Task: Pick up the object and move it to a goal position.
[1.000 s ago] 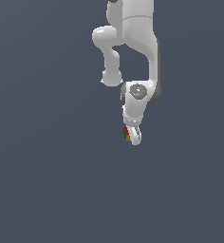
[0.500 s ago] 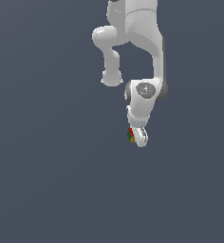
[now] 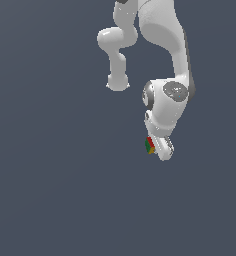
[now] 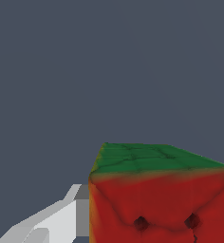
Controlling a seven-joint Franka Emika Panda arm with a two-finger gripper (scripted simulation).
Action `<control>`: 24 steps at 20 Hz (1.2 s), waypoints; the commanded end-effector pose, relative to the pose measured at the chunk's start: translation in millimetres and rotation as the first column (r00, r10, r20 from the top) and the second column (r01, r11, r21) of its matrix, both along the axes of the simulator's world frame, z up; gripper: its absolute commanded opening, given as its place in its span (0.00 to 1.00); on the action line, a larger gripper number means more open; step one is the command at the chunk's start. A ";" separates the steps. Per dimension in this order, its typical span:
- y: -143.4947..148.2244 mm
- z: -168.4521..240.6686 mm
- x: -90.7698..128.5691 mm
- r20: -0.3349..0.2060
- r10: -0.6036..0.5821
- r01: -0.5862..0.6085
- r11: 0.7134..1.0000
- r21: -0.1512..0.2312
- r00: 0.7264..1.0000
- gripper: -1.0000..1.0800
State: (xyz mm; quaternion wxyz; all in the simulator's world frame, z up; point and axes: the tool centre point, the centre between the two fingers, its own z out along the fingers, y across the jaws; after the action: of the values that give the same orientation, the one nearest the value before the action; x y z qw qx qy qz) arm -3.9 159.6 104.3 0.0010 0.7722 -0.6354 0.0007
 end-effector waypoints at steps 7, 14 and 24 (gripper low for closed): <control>35.4 40.8 40.3 0.001 0.000 0.000 1.000 0.000 1.000 0.00; 58.8 66.4 67.3 0.001 0.000 0.000 1.000 0.001 1.000 0.00; 80.5 89.9 93.3 0.000 0.000 0.000 1.000 0.002 1.000 0.00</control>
State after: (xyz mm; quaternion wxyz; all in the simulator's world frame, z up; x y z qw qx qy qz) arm 85.9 237.7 190.2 0.0010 0.7724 -0.6352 -0.0003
